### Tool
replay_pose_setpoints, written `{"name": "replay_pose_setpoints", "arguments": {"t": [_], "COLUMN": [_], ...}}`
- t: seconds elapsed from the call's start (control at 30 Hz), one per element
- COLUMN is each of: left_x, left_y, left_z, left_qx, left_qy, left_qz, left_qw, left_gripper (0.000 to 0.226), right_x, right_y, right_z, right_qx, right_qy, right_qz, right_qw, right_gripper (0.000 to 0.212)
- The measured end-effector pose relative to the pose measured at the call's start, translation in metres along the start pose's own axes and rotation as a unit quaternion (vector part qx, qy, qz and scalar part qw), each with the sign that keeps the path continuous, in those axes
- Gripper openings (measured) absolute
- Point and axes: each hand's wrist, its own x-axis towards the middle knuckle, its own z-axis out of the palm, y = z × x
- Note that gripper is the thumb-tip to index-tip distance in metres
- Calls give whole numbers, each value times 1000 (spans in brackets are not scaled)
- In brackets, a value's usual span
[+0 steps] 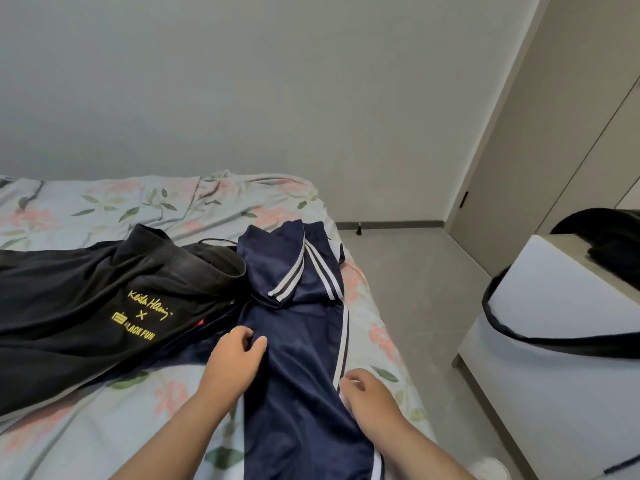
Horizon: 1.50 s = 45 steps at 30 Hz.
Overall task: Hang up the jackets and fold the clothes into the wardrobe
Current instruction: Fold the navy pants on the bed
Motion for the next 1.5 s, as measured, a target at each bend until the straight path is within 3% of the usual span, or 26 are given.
{"name": "replay_pose_setpoints", "arguments": {"t": [0.1,0.17,0.23,0.3,0.37,0.43,0.53,0.6,0.67,0.73,0.8,0.83,0.93,1.03,1.1,1.17,1.27,1.37,1.43,1.5], "left_x": [43,74,99,119,133,142,140,135,123,103,76,61,25,-8,-29,-53,-100,-156,-180,-191], "left_y": [13,24,38,52,58,55,46,43,46,50,49,46,26,12,9,11,12,18,24,27], "left_z": [3,5,13,30,47,61,71,71,64,51,37,30,14,3,-1,-6,-5,-1,2,-1], "left_qx": [37,43,50,41,58,102,146,91,-52,-187,-252,-243,-124,-15,45,58,47,-46,-61,-87], "left_qy": [63,85,50,-36,-97,-93,-72,-101,-136,-149,-160,-161,-165,-210,-237,-274,-286,-320,-383,-394], "left_qz": [60,106,135,131,118,112,107,76,18,-29,-60,-46,97,194,221,225,175,53,48,62], "left_qw": [996,990,988,990,987,984,981,988,989,971,953,955,974,958,945,933,941,945,920,913], "left_gripper": [33,47,63,72,63,41,17,12,14,14,4,5,12,15,18,20,19,13,22,29], "right_x": [36,66,90,112,129,142,153,158,159,159,155,151,127,98,76,53,20,-12,-32,-52], "right_y": [-17,-32,-52,-71,-84,-90,-86,-85,-90,-92,-90,-87,-78,-65,-60,-58,-51,-37,-28,-19], "right_z": [2,0,-5,-7,-8,-6,-2,0,1,1,-1,-2,-6,-2,3,8,18,20,15,10], "right_qx": [-16,-36,-13,14,25,18,-18,-20,16,76,116,129,123,137,216,268,218,168,141,105], "right_qy": [16,33,37,24,2,-1,54,75,49,30,23,14,4,45,11,-34,-63,-30,-52,-84], "right_qz": [-31,-56,-71,-90,-102,-115,-145,-167,-181,-177,-149,-130,-129,-111,-52,-3,30,38,32,32], "right_qw": [999,997,997,996,995,993,988,983,982,981,982,983,984,983,975,963,973,985,988,990], "right_gripper": [16,34,43,41,34,30,45,58,60,49,42,42,25,27,23,22,38,20,12,13]}}
